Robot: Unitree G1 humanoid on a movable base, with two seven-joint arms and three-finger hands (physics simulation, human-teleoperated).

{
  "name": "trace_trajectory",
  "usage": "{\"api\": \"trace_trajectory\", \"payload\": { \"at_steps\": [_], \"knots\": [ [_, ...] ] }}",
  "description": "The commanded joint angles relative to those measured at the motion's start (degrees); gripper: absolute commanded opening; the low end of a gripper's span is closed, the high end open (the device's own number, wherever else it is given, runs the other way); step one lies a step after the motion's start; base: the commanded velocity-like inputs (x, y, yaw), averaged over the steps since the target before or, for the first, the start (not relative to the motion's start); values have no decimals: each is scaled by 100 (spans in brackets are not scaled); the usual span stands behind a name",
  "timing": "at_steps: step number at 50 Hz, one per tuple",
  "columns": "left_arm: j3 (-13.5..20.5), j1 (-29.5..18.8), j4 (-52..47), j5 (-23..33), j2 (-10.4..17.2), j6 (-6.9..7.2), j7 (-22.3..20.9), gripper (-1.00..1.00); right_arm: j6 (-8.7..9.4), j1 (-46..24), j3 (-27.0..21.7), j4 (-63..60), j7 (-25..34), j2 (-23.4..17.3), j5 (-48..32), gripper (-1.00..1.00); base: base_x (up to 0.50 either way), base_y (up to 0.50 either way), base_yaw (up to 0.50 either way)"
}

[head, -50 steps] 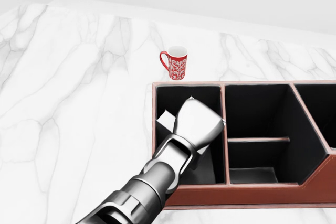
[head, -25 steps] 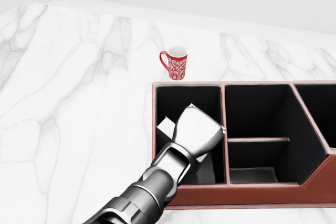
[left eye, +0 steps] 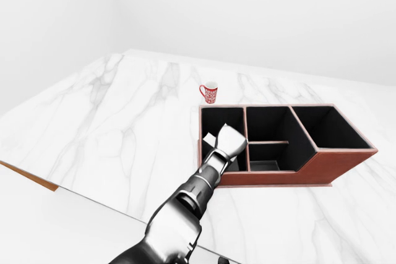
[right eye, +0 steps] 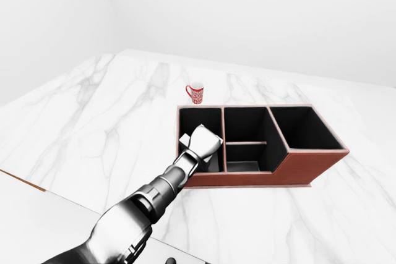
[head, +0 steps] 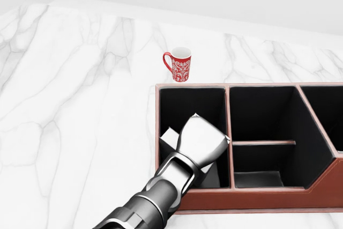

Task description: Pick up the book and place it in the left compartment of the caddy.

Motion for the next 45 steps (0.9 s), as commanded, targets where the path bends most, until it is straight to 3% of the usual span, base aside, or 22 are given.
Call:
{"api": "trace_trajectory", "payload": {
  "at_steps": [1,31,33,34,35,36,45],
  "knots": [
    [796,280,330,-539,73,-30,0,-100,0,-18,23,43,40,6,-31,100,0,0,0],
    [944,500,391,-640,226,-41,0,-100,0,-4,20,10,17,12,-33,100,0,0,1],
    [939,510,389,-648,228,-40,0,-51,0,6,1,-18,-3,6,-12,100,0,0,1],
    [946,518,386,-664,231,-35,0,42,0,15,-15,-44,-16,3,3,100,0,0,0],
    [943,532,385,-673,231,-32,0,90,0,9,-9,-41,-10,11,-7,100,0,0,1],
    [944,540,383,-688,232,-42,0,100,0,8,-8,-37,0,14,-10,100,0,0,0],
    [980,488,257,-1089,267,-201,0,100,0,-9,27,6,33,21,-45,100,0,0,0]
  ]
}}
